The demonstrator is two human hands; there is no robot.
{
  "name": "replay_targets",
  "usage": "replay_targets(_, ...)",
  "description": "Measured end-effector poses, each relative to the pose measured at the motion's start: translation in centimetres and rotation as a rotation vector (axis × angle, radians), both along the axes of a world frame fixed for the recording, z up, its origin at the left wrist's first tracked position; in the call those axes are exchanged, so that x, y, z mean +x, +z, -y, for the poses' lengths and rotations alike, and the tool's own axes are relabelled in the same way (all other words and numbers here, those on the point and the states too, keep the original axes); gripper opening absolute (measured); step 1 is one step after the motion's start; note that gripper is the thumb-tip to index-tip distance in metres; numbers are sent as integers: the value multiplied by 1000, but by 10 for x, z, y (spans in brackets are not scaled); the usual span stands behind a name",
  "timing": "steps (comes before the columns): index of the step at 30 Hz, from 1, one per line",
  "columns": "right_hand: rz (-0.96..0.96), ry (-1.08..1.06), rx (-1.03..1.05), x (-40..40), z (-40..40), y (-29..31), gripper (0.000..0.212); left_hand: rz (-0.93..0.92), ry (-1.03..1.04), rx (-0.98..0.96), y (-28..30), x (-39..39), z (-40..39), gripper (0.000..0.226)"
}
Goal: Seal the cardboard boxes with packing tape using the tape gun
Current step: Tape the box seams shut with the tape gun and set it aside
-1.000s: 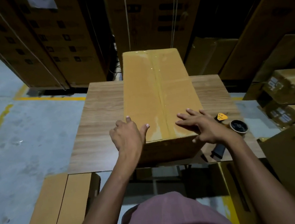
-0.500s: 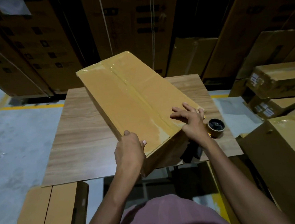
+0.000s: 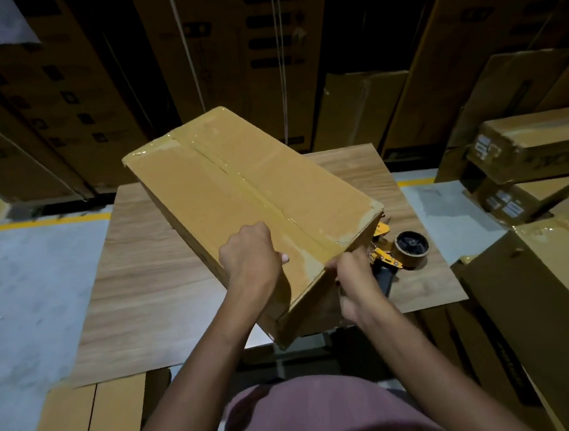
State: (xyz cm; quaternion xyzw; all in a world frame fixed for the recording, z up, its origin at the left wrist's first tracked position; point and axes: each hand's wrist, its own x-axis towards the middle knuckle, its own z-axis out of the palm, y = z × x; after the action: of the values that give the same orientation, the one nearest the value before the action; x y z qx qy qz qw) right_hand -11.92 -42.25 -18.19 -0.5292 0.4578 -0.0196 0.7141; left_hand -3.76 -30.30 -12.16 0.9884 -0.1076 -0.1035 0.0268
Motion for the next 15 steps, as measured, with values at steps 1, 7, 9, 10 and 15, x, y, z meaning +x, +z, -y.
replay_targets(1,5,-36,97,-1,-6,2,52,21,-15,-30,-3,11,5,40)
replay_targets(7,88,-131,158,21,-30,-12,87,144,-373,-193,-29,105,42,53)
replay_targets(9,71,-175,37,27,-34,-22,100,45,-582,-196,-30,143,58,93)
replay_targets(10,67,-194,-24,27,-36,-23,90,-36,-656,-220,-28,160,67,102)
replay_targets(15,174,-189,-73,24,-44,-27,70,-173,-761,-240,-35,201,102,85)
